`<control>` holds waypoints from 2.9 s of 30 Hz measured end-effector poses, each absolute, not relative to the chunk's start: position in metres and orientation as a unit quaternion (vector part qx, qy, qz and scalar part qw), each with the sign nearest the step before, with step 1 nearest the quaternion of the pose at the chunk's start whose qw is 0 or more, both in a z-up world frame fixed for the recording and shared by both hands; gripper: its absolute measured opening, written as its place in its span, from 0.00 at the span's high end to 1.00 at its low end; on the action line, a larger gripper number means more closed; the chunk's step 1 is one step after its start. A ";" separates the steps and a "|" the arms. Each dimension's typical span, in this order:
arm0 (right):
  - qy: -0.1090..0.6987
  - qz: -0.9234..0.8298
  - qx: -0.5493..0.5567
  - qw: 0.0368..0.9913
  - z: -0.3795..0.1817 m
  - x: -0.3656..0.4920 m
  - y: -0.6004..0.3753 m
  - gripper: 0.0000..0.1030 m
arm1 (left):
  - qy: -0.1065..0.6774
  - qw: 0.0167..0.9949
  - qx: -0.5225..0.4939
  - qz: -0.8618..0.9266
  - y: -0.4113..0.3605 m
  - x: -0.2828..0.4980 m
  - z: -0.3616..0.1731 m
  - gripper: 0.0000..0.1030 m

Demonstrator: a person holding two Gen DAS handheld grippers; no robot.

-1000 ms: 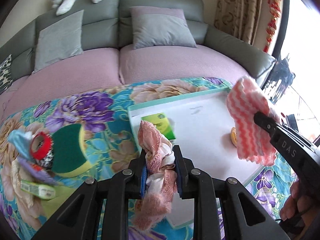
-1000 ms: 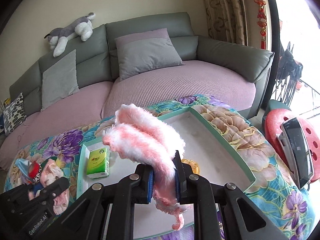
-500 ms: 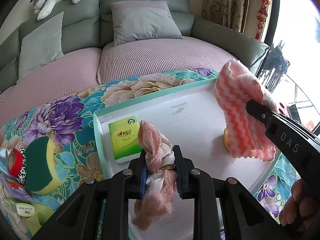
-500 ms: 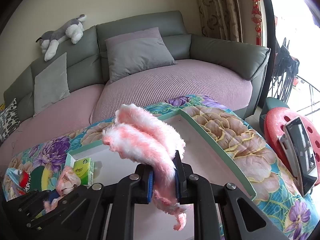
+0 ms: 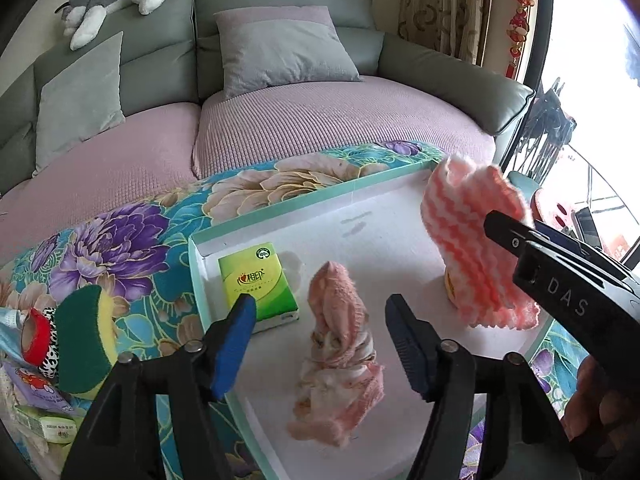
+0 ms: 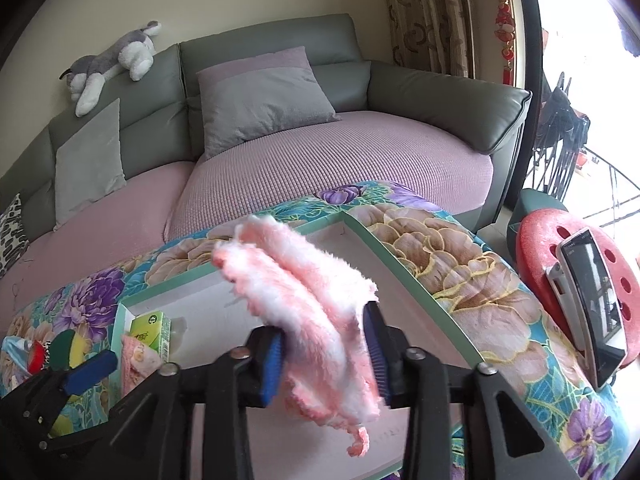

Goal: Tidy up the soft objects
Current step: 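Carry the lace and towel into the white tray and open both grippers, then move both grippers back from the tray to the pile of items, then move the left gripper toward the cream lace fabric while the right gripper approaches the green soap bar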

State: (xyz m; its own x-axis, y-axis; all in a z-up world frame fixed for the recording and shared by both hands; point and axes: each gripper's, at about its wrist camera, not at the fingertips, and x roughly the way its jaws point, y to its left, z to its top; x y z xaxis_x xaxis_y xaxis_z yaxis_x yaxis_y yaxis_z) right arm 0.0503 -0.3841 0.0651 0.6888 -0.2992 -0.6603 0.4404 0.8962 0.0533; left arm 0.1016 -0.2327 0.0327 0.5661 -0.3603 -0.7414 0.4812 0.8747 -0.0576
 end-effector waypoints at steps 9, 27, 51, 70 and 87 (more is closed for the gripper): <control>0.345 -0.210 0.083 0.911 0.075 0.046 -0.379 0.16 | 0.376 0.903 0.066 -0.196 -0.204 0.102 0.050 0.03; 0.383 -0.172 0.054 0.906 0.073 0.039 -0.310 0.00 | 0.369 0.929 -0.014 -0.035 -0.062 0.087 0.048 0.02; 0.432 0.021 0.028 0.901 0.042 0.068 -0.131 0.00 | 0.369 0.902 -0.135 0.177 0.147 0.063 0.042 0.02; 0.451 0.074 0.001 0.889 0.021 0.076 -0.059 0.00 | 0.410 0.886 -0.169 0.137 0.166 0.075 0.009 0.02; 0.448 0.090 -0.017 0.889 0.007 0.083 -0.019 0.00 | 0.446 0.859 -0.193 0.158 0.184 0.079 -0.011 0.02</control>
